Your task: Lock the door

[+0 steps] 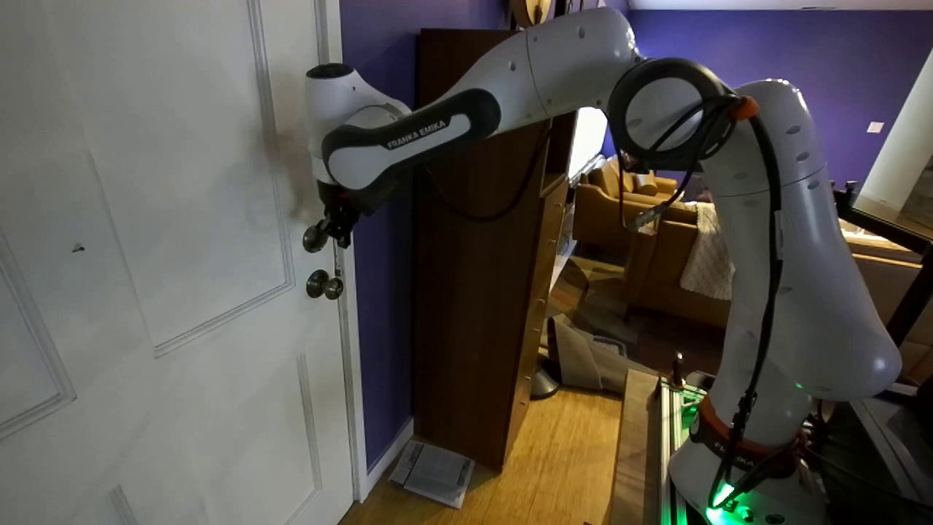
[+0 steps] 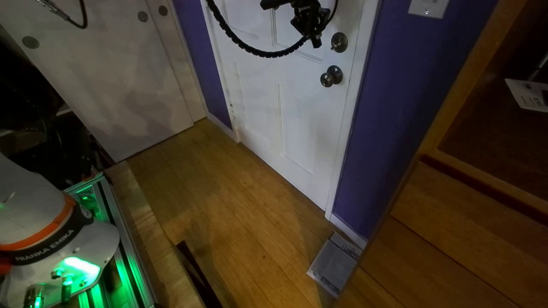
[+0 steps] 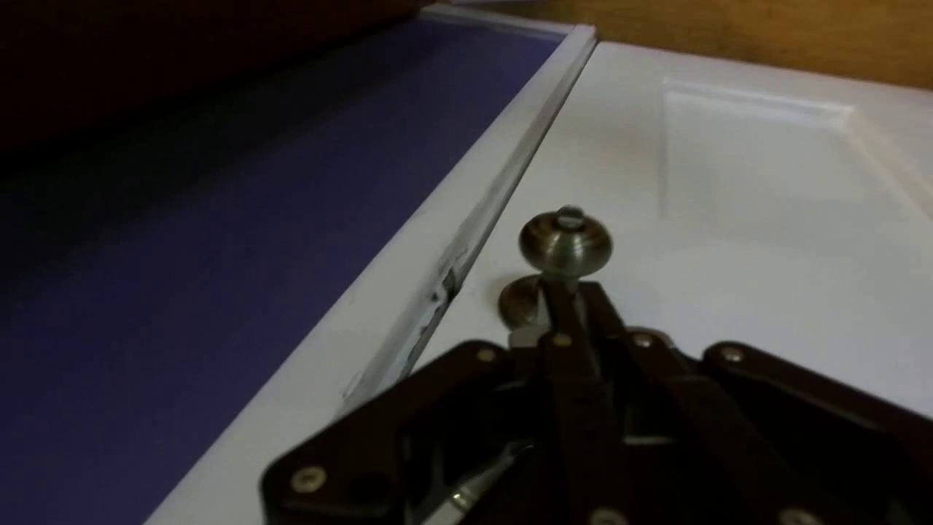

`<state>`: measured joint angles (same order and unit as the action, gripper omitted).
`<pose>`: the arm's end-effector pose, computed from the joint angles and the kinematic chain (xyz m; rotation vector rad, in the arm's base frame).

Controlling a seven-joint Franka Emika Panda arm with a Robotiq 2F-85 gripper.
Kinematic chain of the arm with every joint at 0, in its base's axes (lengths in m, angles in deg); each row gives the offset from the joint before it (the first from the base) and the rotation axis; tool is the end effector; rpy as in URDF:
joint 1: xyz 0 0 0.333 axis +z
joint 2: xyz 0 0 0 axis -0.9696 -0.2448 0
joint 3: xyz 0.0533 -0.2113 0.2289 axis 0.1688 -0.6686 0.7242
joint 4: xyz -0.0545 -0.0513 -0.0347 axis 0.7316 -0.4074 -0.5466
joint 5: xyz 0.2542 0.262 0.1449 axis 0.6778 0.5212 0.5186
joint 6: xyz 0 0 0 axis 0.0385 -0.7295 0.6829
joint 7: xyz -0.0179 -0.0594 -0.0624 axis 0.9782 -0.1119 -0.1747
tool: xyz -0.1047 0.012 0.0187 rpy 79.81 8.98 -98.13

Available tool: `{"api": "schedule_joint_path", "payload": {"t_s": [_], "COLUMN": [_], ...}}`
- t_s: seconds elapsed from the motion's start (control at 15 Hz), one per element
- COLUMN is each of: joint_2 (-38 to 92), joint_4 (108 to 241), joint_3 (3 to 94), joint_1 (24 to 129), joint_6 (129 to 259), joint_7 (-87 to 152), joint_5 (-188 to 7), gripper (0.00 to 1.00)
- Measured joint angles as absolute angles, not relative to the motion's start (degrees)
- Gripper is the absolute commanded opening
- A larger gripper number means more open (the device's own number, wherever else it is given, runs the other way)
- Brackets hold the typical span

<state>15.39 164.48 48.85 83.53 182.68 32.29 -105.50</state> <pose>0.7189 0.0472 0.4311 2.8187 0.2100 0.3498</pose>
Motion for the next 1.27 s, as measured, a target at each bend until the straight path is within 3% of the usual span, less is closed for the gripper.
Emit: {"api": "schedule_joint_path", "payload": {"t_s": [0.53, 0.93, 1.27], "joint_2": [33.4, 46.4, 49.0], "joint_4": [181.6, 192.5, 194.9], "joint_3": [52.1, 51.9, 51.8], "joint_1": [80.7, 77.5, 77.1], "joint_6": [178.3, 179.1, 179.1], "joint_7": [37.3, 36.9, 36.3], "joint_5": [-96.8, -90.0, -88.8], "gripper": [0.99, 1.00, 1.00]}}
